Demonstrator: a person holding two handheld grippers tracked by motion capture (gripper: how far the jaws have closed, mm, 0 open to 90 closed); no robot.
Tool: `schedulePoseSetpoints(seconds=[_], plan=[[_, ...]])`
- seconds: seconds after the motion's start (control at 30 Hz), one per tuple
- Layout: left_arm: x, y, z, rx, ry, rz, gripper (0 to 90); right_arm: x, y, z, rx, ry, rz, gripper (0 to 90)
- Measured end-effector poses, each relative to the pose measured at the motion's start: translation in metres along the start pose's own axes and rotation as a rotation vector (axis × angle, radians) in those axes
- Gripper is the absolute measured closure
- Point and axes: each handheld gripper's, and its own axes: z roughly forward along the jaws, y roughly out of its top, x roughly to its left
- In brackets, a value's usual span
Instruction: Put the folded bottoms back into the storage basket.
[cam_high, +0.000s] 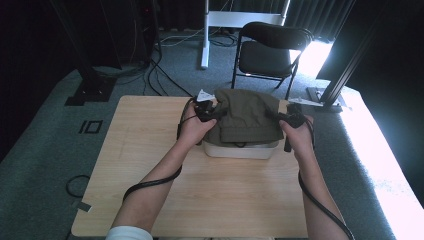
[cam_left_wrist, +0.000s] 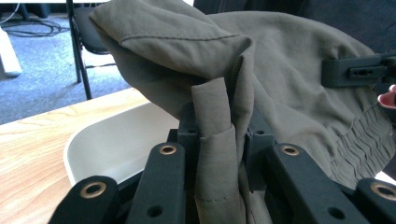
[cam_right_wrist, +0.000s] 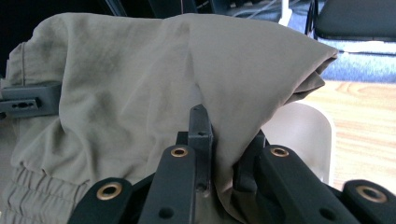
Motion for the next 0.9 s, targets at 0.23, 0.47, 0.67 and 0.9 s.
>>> schedulePoseSetpoints(seconds=[0.23,0.47,0.67,0.9], plan=[[0.012,-0.012,0.024,0.056,0.021,-0.03,76.9,-0.012,-0.011,0.02,0.037,-0.026,0.031,80.9],[0.021,-0.023,0.039,0.126,0.052,-0.049,77.0,-0.018,-0.021,0.04,0.086,-0.051,0.041,80.9],[0.022,-0.03,0.05,0.199,0.088,-0.053,77.4,-0.022,-0.032,0.058,0.146,-0.073,0.033,80.8],[0.026,-0.04,0.06,0.26,0.113,-0.042,77.4,-0.024,-0.039,0.07,0.197,-0.098,0.023,80.8]])
